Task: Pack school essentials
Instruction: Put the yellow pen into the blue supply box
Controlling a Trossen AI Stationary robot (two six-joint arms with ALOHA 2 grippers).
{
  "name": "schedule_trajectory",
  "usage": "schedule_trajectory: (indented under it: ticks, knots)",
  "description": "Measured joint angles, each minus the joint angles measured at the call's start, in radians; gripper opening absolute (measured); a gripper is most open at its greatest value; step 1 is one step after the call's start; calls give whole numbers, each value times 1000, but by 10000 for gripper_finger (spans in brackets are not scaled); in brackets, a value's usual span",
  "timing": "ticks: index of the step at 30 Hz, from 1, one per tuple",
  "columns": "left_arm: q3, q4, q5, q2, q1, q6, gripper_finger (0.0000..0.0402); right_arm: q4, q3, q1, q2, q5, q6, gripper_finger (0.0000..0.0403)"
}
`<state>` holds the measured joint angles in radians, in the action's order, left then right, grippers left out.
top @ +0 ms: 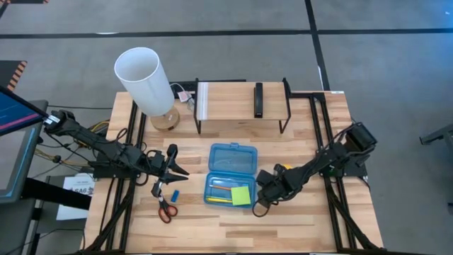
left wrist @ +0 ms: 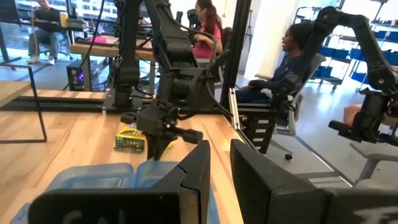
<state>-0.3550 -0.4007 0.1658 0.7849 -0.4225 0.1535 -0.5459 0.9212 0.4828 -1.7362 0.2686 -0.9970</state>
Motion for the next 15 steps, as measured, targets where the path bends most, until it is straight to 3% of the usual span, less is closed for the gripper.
schedule_trajectory:
  ticks: [15]
  knots:
    - [0, 0, 4, 0, 0, 0, 50, -88, -1, 86, 122, -9, -115, 16]
